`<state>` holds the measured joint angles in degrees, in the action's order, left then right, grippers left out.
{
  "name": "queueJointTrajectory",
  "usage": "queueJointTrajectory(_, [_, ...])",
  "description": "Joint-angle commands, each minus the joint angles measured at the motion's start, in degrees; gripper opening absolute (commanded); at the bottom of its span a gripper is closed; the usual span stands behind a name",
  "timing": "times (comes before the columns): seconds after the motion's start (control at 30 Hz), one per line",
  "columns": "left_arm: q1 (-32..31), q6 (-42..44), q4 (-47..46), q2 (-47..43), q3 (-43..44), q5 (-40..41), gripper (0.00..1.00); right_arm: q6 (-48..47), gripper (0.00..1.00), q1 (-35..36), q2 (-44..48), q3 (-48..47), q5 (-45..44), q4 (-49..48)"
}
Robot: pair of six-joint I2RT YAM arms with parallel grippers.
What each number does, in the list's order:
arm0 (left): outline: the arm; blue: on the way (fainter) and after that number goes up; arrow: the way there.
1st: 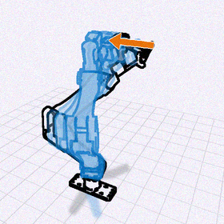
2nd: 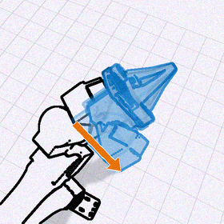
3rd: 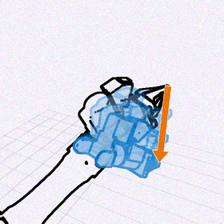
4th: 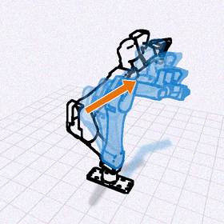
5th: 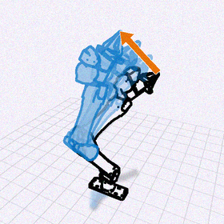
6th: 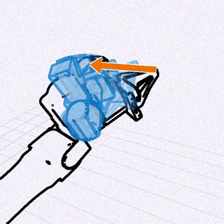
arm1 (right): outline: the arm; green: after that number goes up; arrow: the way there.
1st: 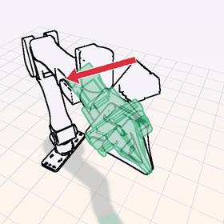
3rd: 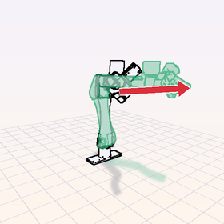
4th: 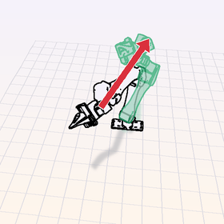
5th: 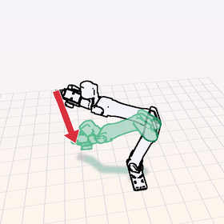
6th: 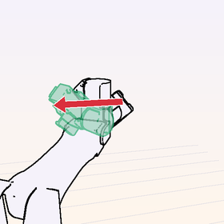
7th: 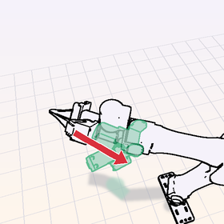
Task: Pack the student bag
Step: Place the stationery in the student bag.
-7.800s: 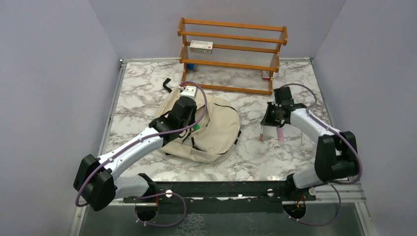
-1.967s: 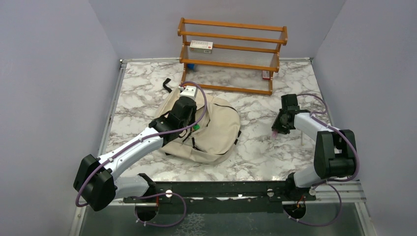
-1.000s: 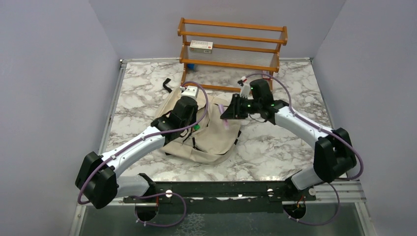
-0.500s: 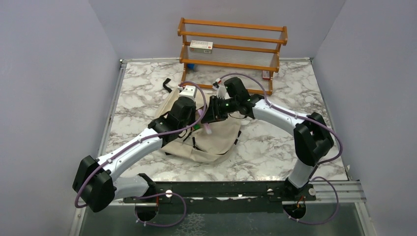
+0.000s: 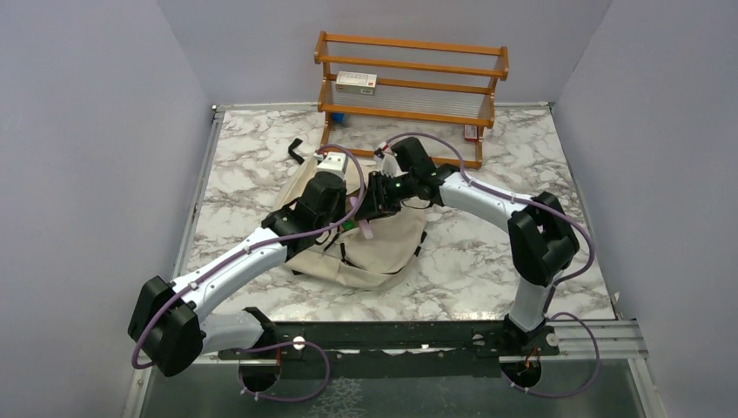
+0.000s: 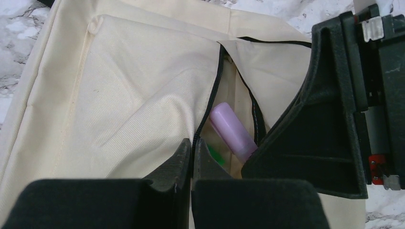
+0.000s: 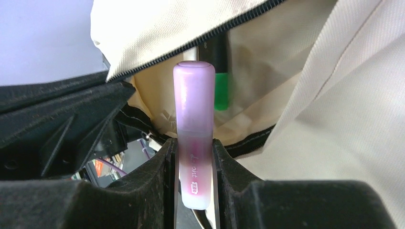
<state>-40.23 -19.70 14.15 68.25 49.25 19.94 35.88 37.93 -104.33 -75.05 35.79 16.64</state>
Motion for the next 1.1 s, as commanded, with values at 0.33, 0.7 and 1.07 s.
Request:
queueJointTrajectory(0.33, [0.1,-0.3,-2.7,-2.0,0.2,0.7,0.00,11.4,0.02,0.5,-5.6,-3.2,4.5,-12.3])
queueJointTrajectory(0.7, [0.1,-0.3,-2.6,-2.0,0.1,0.6,0.00,23.6,0.05,0.5,-8.3,-0.2,-1.0,-25.4])
queueJointTrajectory(1.07, [0.2,-0.2,-2.4,-2.1,-0.3,1.3,0.00,23.0,0.23,1.1,-10.6,0.4,-2.7,-28.5])
